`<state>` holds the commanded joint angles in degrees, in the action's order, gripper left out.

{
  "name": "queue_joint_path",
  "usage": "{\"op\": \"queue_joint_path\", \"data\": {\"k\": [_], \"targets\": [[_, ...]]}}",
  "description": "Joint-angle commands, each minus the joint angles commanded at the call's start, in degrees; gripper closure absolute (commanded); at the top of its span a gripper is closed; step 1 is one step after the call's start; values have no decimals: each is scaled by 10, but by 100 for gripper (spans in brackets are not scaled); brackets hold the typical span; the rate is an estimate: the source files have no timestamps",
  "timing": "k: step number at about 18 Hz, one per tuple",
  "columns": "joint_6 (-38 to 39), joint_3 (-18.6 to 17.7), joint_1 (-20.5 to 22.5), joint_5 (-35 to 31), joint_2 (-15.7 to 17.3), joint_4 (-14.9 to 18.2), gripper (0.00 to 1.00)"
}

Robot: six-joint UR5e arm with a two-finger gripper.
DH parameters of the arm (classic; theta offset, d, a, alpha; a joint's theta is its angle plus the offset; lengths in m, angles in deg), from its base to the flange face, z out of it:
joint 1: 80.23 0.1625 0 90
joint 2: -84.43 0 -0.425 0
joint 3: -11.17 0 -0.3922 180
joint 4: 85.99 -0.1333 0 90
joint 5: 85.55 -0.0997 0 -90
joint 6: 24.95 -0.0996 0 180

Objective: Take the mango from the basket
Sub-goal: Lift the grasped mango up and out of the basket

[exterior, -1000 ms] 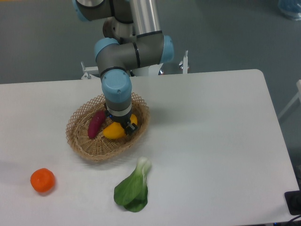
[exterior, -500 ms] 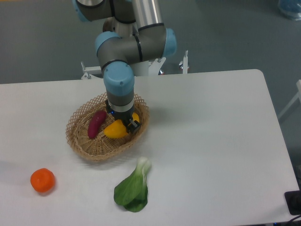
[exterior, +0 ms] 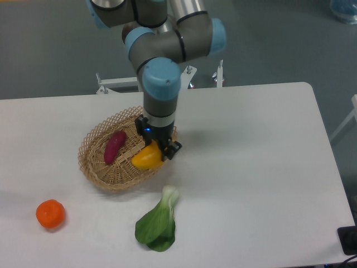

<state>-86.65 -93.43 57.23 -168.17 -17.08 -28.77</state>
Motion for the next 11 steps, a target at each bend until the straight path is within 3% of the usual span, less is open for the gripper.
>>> {"op": "queue_joint_path", "data": {"k": [7,11], "targets": [[-1,78,55,-9,-53,0,63],[-12,84,77,-9,-62,-2,63]]}}
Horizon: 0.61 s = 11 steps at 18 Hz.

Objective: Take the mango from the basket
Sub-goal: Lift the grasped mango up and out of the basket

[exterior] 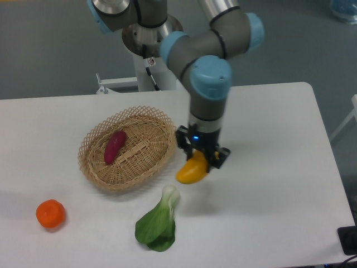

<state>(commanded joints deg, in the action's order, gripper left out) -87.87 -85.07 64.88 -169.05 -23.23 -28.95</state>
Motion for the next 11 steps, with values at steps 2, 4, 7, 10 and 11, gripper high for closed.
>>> {"op": "queue_joint_path", "data": {"k": [2,4,7,10,11], "targets": [[-1,0,3,0,0,1,63],[-1,14,6,1,-7,2,63],[-2,34,13,-3,-26,0,63],[-32,50,22,-29,-36,3,63],[-46,50,27,-39,-36,3,64]]}}
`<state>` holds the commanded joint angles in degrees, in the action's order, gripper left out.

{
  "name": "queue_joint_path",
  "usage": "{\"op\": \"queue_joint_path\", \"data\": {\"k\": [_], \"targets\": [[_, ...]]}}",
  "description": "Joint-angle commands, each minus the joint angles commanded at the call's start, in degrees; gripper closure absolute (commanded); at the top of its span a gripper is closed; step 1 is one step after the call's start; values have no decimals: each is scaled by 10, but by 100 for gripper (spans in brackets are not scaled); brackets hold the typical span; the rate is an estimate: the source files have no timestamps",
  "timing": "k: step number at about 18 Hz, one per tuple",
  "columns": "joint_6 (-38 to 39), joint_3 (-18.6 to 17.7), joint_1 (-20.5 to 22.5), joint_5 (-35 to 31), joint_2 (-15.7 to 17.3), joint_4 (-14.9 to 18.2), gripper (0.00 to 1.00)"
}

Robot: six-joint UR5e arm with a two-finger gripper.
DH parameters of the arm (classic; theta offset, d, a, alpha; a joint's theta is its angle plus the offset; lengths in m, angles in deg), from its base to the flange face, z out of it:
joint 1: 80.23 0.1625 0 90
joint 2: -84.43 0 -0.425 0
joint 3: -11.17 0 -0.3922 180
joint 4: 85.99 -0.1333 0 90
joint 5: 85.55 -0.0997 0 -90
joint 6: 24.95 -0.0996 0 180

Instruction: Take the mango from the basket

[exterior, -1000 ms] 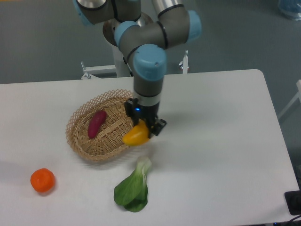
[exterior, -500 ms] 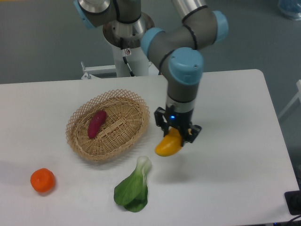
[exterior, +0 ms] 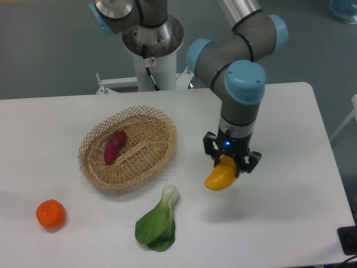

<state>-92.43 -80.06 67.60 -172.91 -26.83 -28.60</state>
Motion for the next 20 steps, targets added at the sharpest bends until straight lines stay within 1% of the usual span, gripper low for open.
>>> {"op": "queue_joint_path", "data": {"k": [4,7,9,11,20], "targets": [[-61,2,21,-5,-6,4,63],[-113,4,24,-9,-16,1,63],[-116,17,25,-21,-21,4,63],[-117,20,25,-24,-25,4,63],[-118,16,24,-26,-27,1,63]]}}
